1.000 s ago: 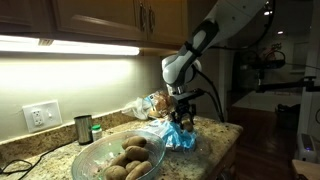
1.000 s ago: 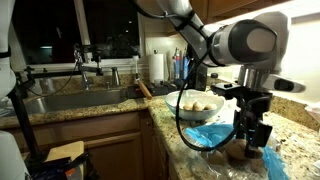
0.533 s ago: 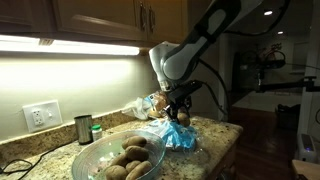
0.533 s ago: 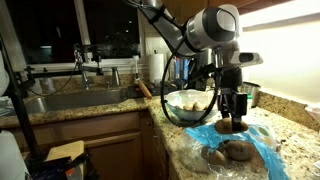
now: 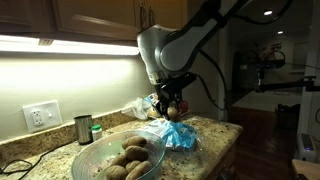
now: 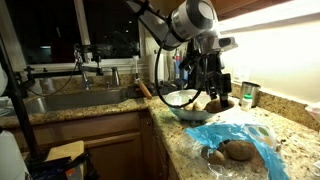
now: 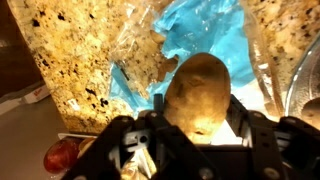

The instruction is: Pick up a potato from the plastic bag and put it in the dish.

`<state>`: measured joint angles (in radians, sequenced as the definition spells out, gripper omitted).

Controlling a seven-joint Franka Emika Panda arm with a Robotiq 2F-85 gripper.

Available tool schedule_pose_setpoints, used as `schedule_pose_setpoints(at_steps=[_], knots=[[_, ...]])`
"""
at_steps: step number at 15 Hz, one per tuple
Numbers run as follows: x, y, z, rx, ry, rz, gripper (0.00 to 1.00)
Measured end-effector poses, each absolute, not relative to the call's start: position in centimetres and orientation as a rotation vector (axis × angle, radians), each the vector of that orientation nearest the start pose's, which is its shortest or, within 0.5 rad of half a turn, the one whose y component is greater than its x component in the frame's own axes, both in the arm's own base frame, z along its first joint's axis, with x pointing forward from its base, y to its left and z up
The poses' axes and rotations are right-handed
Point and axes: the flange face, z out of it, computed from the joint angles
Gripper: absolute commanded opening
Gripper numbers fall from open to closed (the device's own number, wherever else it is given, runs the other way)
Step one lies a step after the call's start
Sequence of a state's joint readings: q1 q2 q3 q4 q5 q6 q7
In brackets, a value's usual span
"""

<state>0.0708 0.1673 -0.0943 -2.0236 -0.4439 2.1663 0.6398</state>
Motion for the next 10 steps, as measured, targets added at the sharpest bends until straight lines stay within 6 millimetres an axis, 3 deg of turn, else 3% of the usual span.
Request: schedule_pose_setpoints(at_steps=[5, 10], knots=[[58.1, 2.0, 39.5, -3.432, 0.52, -0.245, 0.36], [58.2, 5.8, 41.1, -3.44, 0.154, -0.235, 0.36]])
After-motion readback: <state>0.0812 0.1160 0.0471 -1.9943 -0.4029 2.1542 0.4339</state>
